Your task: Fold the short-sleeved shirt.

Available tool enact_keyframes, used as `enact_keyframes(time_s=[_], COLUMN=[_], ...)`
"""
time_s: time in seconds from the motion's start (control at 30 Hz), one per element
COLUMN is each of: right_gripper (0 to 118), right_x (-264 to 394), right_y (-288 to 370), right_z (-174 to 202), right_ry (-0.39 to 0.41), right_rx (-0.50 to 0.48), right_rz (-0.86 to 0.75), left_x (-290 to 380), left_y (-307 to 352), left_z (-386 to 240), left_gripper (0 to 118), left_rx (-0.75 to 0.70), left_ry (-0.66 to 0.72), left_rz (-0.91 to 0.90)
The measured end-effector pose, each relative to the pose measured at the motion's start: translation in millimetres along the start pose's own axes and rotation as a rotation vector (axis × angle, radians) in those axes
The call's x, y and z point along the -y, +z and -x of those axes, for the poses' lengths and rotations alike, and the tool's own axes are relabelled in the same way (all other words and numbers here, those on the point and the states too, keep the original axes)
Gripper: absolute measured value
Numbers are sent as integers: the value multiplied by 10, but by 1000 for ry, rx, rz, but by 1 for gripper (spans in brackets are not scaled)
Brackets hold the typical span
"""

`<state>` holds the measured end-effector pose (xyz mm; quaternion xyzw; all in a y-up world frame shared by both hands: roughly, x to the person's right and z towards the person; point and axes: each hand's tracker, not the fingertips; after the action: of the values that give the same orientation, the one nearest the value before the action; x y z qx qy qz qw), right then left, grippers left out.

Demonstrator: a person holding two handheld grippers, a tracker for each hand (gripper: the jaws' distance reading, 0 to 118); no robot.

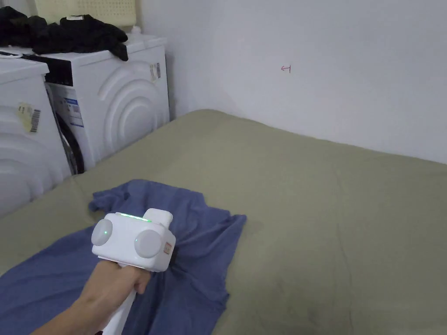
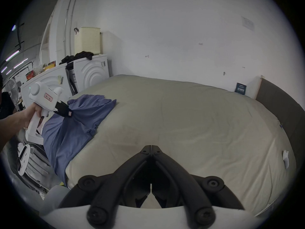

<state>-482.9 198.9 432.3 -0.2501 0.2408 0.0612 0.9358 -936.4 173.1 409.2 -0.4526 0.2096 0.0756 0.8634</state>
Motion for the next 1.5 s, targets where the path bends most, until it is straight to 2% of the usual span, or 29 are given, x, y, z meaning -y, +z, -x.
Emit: enact_keyframes(time_s=[0.2,0.37,0.57,0.73,0.93,1.03,1.17,1.2,1.23,1.3,1.33,1.5], right_gripper=[1,1,1,1,1,1,1,1,1,1,1,1], right_x=[52,119,211,280,388,451,508,512,511,502,491,367], right_y=[409,643,818,867,825,784,711,696,690,692,706,826], right_z=[-389,-711,-1047,-1257,-1399,-1437,-1486,-1500,-1508,-1501,-1496,-1363], right_ry=[-53,-109,-174,-206,-234,-240,-236,-236,-236,-238,-243,-221], right_rx=[92,171,254,303,326,332,337,337,336,336,326,297], right_rz=[-22,-24,-29,-19,7,29,59,64,68,64,49,1], left_x=[-421,-765,-835,-609,-125,124,281,299,295,308,304,264], left_y=[402,726,1145,1309,632,163,-158,-164,-149,-118,-32,637], left_z=[-682,-1798,-3301,-4175,-4761,-4836,-4755,-4702,-4651,-4532,-4431,-3637], left_gripper=[1,1,1,1,1,1,2,10,34,115,118,115], left_rx=[85,205,449,634,610,524,498,502,512,506,476,460], left_ry=[-79,-225,-393,-461,-499,-494,-461,-457,-443,-399,-391,-301], left_rz=[-115,-199,-263,-243,-56,45,80,76,62,25,-21,-163])
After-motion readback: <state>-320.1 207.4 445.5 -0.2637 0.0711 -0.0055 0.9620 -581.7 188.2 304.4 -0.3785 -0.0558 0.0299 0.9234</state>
